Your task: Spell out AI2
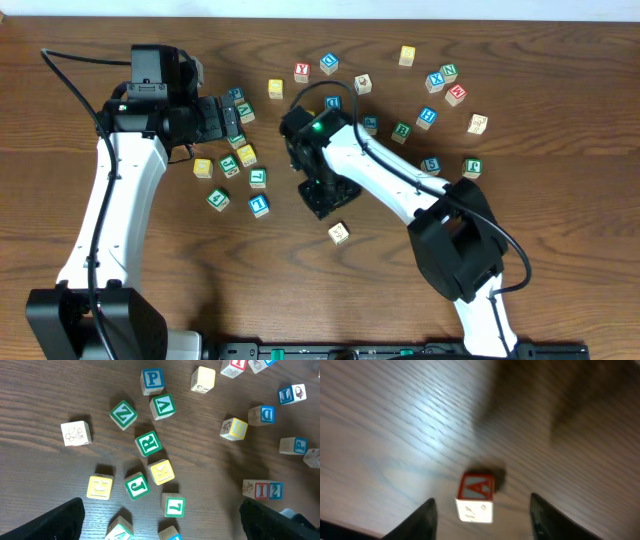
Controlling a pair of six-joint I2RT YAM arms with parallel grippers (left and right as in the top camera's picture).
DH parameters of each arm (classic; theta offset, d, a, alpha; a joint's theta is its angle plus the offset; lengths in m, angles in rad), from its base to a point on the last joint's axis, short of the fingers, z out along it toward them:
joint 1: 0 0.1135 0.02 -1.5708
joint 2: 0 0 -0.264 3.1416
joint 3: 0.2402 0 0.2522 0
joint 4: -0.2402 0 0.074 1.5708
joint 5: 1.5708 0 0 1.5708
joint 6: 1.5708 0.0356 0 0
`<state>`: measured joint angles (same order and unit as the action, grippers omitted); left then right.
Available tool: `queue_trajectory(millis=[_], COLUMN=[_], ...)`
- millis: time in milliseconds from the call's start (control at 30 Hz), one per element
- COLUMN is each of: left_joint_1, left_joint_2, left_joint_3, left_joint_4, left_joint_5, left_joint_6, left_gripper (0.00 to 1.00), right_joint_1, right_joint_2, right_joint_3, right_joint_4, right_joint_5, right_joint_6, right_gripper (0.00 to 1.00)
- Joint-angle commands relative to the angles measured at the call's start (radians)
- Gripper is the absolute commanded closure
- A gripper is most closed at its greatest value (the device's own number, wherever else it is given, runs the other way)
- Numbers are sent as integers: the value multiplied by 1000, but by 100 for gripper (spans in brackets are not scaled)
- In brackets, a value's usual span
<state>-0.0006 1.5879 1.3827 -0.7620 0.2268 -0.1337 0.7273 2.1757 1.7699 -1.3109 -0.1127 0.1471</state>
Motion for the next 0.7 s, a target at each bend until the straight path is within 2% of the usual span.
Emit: queue_trajectory(millis=[0,667], left_joint_1=[6,6], left_joint_2=[-6,-6], left_joint_3=[11,11], left_joint_4=[-5,-5], left_joint_5=[-3,-3], left_joint_6=[2,2], left_gripper=[2,2], right_joint_1=[3,41], right_joint_2=[-5,-5], right_joint_3=[5,-146], right_joint_4=[-21,52], right_joint_5=[-3,-2], right_joint_6=[-6,29], right_gripper=[41,44])
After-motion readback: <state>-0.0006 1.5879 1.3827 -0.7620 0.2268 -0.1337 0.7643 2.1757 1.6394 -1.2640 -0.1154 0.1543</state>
